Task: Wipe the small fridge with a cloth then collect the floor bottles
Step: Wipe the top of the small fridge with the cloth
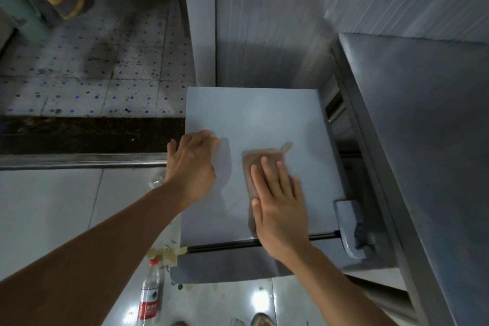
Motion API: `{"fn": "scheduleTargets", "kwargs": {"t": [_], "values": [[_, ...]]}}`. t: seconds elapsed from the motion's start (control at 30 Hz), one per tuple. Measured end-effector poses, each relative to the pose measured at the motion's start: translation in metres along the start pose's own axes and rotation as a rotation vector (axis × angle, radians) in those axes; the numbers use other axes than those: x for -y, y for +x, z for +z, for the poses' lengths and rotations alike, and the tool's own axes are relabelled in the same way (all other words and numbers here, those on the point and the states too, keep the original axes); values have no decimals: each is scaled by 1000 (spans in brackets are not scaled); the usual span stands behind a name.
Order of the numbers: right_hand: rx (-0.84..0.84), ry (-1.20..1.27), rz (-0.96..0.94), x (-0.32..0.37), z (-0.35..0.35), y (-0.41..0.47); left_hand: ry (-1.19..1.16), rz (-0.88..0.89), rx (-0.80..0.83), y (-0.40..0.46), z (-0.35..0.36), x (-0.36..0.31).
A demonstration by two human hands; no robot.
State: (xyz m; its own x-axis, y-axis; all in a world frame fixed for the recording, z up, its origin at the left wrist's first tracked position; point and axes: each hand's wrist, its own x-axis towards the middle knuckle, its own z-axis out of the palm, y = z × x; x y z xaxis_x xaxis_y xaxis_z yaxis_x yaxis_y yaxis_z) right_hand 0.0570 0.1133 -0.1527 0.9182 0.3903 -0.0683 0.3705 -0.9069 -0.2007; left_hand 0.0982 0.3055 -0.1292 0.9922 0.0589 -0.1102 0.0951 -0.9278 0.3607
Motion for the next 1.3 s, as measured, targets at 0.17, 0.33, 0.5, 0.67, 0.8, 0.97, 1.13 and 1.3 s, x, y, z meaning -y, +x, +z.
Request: {"fn": "scheduleTargets", "kwargs": {"t": [0.17, 0.33, 0.5, 0.67, 0.8, 0.97, 1.13, 1.3], "values": [[2, -100, 156, -64, -6, 32, 25, 79, -19, 12, 15, -25], [42, 14, 305, -113, -20, 91, 8, 59, -100, 17, 20, -28], [37, -39, 323, -96, -17, 39, 21, 36, -60, 15, 19, -31], [78, -227, 224, -89, -24, -11, 16, 73, -54, -3, 8, -17], [65, -218, 298, -82, -24, 5, 39, 62, -56, -23, -1, 11], [-51, -40, 175, 11, 0, 3, -29, 91, -11, -29, -2, 20], [26, 25, -145, 67, 11, -33, 11, 101, 2, -42, -3, 30], [39, -186, 46, -5, -9, 10, -3, 127, 37, -46, -10, 46]]}}
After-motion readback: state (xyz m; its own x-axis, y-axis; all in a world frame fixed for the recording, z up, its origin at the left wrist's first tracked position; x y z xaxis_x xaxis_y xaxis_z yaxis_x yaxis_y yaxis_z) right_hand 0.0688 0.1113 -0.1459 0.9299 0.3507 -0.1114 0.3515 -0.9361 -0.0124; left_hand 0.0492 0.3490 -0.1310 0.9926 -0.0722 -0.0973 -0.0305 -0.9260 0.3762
